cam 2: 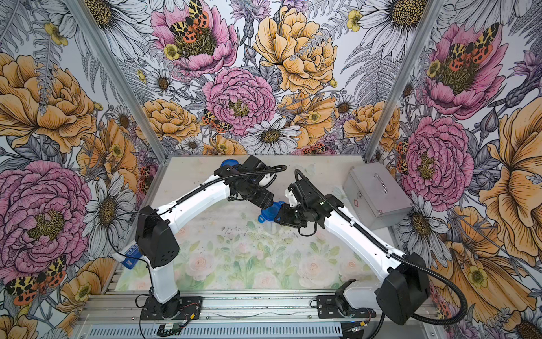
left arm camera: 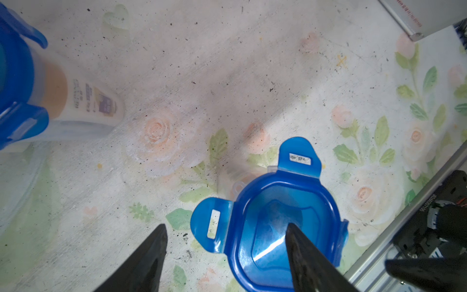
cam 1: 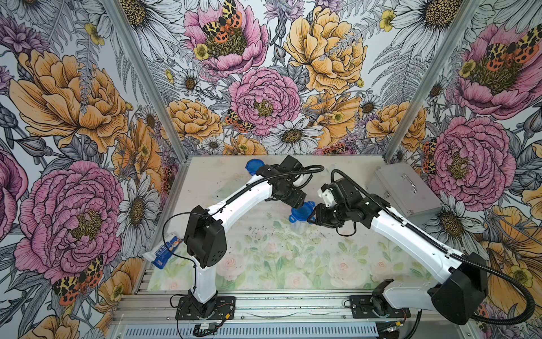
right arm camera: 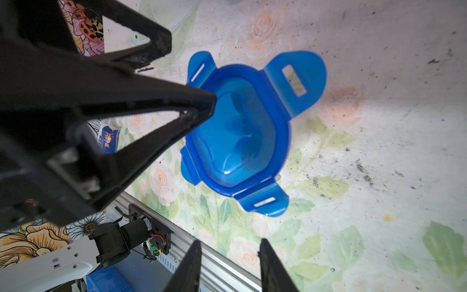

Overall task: Pack away toiletry kits
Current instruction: Close the fastener on the container.

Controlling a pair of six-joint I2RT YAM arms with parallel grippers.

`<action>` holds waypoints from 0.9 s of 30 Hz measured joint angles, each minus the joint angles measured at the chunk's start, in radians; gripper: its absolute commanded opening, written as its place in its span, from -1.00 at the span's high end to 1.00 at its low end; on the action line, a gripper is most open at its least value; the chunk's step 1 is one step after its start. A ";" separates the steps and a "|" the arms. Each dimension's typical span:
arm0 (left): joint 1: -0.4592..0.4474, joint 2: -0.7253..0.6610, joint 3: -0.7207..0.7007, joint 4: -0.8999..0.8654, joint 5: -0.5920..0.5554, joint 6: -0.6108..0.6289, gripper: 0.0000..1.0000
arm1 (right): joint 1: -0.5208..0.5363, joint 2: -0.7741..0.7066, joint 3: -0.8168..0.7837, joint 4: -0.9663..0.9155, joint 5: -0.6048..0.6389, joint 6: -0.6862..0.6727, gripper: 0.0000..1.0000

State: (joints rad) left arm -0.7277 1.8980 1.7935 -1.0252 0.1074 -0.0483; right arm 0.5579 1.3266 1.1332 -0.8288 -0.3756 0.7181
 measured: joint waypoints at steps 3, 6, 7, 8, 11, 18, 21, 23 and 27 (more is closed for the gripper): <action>-0.004 0.000 0.000 0.000 0.001 0.008 -0.47 | 0.000 0.030 0.000 0.000 0.002 0.000 0.23; -0.009 0.000 0.000 0.000 0.001 0.021 -0.46 | -0.004 0.036 -0.002 0.011 0.003 0.012 0.23; -0.011 0.000 0.000 0.000 0.001 0.025 -0.45 | -0.008 0.035 -0.004 0.021 0.001 0.019 0.23; -0.014 0.000 0.000 0.000 0.002 0.030 -0.43 | -0.012 0.036 -0.006 0.031 -0.001 0.024 0.23; -0.020 0.000 0.000 -0.002 0.006 0.034 -0.41 | -0.028 0.037 -0.012 0.053 -0.012 0.031 0.23; -0.021 0.000 0.000 -0.005 0.024 0.041 -0.30 | -0.049 0.058 -0.018 0.076 -0.034 0.033 0.23; -0.021 0.000 -0.002 -0.007 0.032 0.041 -0.29 | -0.056 0.068 -0.019 0.082 -0.042 0.032 0.23; -0.021 0.000 -0.008 -0.008 0.040 0.041 -0.28 | -0.056 0.076 -0.020 0.089 -0.045 0.029 0.23; -0.021 0.000 -0.026 -0.010 0.043 0.041 -0.26 | -0.065 0.084 -0.032 0.104 -0.050 0.029 0.23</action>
State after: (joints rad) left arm -0.7490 1.8980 1.7679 -1.0355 0.1509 -0.0074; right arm 0.4927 1.4109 1.1011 -0.7246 -0.4255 0.7471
